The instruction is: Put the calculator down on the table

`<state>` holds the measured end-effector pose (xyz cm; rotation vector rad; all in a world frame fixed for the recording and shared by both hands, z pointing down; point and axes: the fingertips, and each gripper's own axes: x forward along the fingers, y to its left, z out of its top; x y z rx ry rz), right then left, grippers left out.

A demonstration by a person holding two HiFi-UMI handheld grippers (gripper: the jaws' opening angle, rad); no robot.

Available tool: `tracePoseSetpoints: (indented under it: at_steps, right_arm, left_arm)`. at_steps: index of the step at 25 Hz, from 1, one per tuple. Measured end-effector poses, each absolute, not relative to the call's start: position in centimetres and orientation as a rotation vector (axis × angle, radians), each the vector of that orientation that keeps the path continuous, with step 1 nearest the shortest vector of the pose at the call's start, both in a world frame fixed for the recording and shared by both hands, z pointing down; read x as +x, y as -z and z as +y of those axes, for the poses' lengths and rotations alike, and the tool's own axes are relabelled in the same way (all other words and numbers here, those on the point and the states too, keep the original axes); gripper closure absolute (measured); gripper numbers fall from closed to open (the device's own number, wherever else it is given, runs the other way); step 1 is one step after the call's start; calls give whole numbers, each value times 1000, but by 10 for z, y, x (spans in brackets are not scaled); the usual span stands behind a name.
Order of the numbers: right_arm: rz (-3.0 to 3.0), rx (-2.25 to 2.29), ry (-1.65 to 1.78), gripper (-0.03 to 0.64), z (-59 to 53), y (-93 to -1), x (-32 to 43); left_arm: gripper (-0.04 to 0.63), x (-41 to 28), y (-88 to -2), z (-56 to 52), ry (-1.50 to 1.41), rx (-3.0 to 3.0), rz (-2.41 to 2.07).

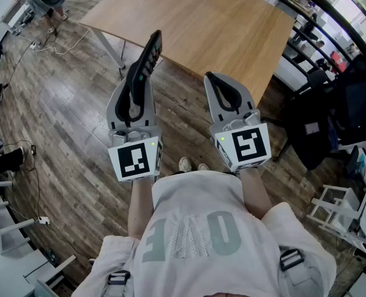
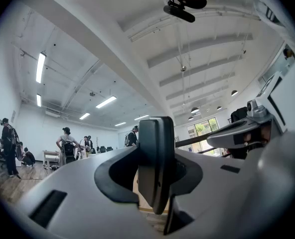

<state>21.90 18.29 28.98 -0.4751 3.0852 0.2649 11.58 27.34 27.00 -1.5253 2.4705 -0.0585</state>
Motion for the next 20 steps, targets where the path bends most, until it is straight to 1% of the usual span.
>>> tracePoseSetpoints:
  at_steps: [7, 20]
  right_arm:
    - [3092, -483, -273, 598, 185, -292, 220]
    - [3082, -500, -319, 598, 193, -295, 190]
  left_arm:
    - [477, 114, -272, 276, 45, -1524, 2469]
    - [477, 73, -286, 297, 6, -1534, 2507]
